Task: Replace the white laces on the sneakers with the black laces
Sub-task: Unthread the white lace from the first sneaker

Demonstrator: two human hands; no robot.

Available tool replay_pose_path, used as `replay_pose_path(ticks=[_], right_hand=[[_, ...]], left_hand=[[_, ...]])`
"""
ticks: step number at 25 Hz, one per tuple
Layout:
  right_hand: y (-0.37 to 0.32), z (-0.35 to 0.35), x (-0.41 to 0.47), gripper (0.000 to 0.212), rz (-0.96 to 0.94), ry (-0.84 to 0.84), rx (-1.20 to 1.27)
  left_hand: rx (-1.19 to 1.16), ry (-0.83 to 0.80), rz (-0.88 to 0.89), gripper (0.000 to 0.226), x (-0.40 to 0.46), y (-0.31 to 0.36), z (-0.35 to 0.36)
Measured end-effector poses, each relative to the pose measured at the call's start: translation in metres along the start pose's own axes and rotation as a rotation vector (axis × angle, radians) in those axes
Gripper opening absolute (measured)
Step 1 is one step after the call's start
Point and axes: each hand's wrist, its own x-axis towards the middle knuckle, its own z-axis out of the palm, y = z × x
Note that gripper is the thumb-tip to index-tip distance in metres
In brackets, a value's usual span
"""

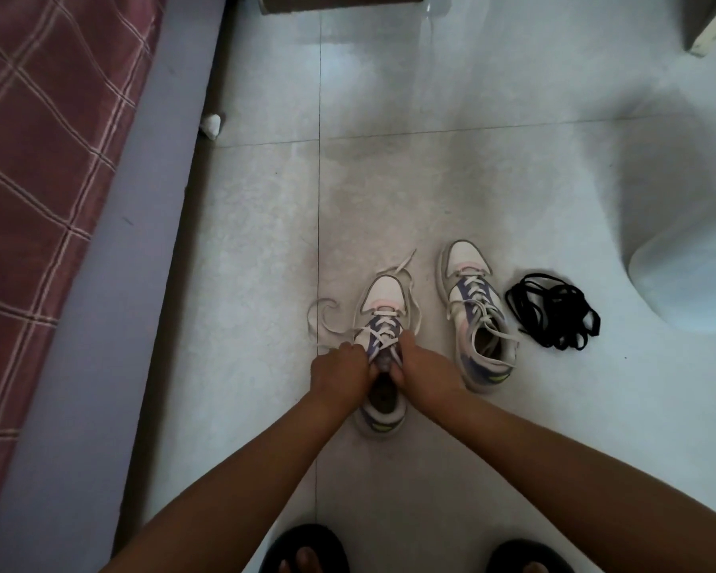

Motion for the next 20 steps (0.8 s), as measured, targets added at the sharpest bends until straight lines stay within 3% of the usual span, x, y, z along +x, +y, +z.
replay_pose_path(ticks=[3, 8, 10, 13, 16, 19, 20], right_hand=[[0.019, -0.012, -0.009, 0.030, -0.042, 0.021, 0.135], [0.048, -0.031, -0.015, 0.030, -0.150, 0.033, 0.205], [0.049, -0.027, -0.016, 0.035, -0.198, 0.031, 0.074], [0.046, -0.015, -0.016, 0.038, -0.263, 0.053, -0.160], [0.042, -0.007, -0.013, 0.028, -0.273, 0.070, -0.114], [0.035, -0.004, -0.010, 0.014, -0.228, 0.057, 0.081], [0.033, -0.005, -0.009, 0.012, -0.205, 0.069, 0.141]], left_hand=[[-0.309, 0.118, 0.053, 0.046, -0.004, -0.002, -0.005], [-0.541, 0.082, 0.033, 0.035, -0.010, -0.021, -0.008], [-0.526, 0.084, 0.120, 0.032, -0.012, -0.024, -0.004], [-0.284, 0.142, 0.307, 0.031, -0.013, -0.020, 0.003], [-0.177, 0.124, 0.308, 0.024, -0.012, -0.011, 0.006], [-0.550, 0.075, 0.191, 0.004, -0.008, 0.000, 0.000], [-0.722, 0.034, 0.113, 0.007, -0.008, 0.003, -0.005]])
